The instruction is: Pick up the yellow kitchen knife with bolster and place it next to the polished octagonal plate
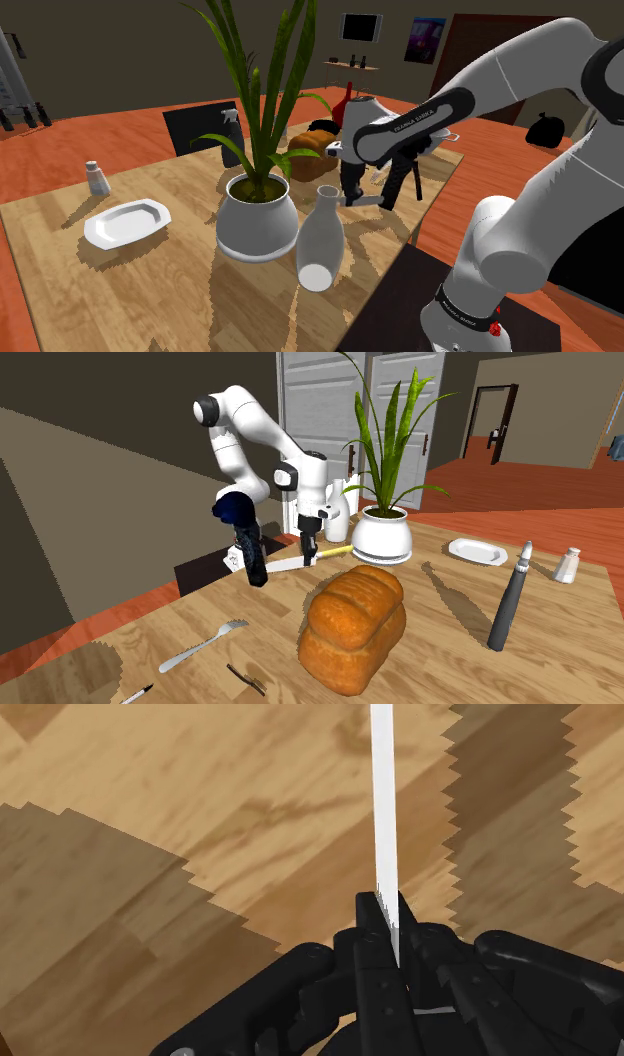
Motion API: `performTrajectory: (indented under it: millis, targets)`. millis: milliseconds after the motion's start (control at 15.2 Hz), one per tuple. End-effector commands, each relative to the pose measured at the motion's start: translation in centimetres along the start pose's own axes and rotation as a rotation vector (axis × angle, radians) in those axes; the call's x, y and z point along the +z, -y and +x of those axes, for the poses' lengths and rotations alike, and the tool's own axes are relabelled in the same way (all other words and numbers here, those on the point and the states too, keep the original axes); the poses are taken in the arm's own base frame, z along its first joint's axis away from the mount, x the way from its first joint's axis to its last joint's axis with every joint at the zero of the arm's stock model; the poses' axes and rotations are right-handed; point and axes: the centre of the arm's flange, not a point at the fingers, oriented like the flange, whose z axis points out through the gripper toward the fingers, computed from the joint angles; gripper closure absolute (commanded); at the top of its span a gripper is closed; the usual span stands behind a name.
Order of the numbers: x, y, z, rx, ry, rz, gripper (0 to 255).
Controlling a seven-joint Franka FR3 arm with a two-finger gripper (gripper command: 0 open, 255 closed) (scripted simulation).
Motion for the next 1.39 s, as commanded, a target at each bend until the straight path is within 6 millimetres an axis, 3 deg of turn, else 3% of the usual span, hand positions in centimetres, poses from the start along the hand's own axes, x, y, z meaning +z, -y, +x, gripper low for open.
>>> performTrajectory:
  millis: [0, 1056, 1320]
  targets:
    - [-1.1, 0.0, -0.2, 0.0, 0.0, 0.0, 255]
    - [-9.0, -0.2, -0.9, 0.0, 0.0, 0.0, 255]
    - [-9.4, 2.0, 3.9, 0.0, 0.0, 0.0, 255]
